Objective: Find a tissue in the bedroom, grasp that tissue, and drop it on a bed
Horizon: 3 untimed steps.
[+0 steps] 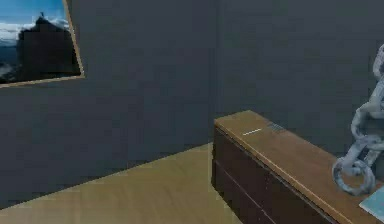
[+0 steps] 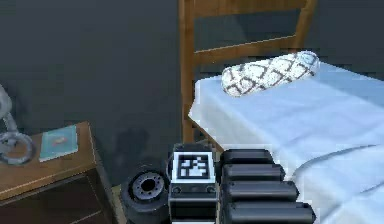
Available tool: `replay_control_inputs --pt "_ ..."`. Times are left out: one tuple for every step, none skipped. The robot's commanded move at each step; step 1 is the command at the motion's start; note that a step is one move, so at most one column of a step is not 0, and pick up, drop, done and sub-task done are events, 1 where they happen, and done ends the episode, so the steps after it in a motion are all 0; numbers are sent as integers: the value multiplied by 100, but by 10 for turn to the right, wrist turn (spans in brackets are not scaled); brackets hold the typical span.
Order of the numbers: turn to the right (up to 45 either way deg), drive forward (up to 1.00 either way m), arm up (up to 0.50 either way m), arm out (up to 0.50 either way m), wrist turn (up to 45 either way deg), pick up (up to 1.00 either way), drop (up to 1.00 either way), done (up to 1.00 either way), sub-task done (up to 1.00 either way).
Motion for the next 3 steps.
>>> replay_control_inputs --pt "450 0 0 0 0 0 0 0 0" --pt "450 0 0 0 0 0 0 0 0" --pt "360 0 0 0 0 0 0 0 0"
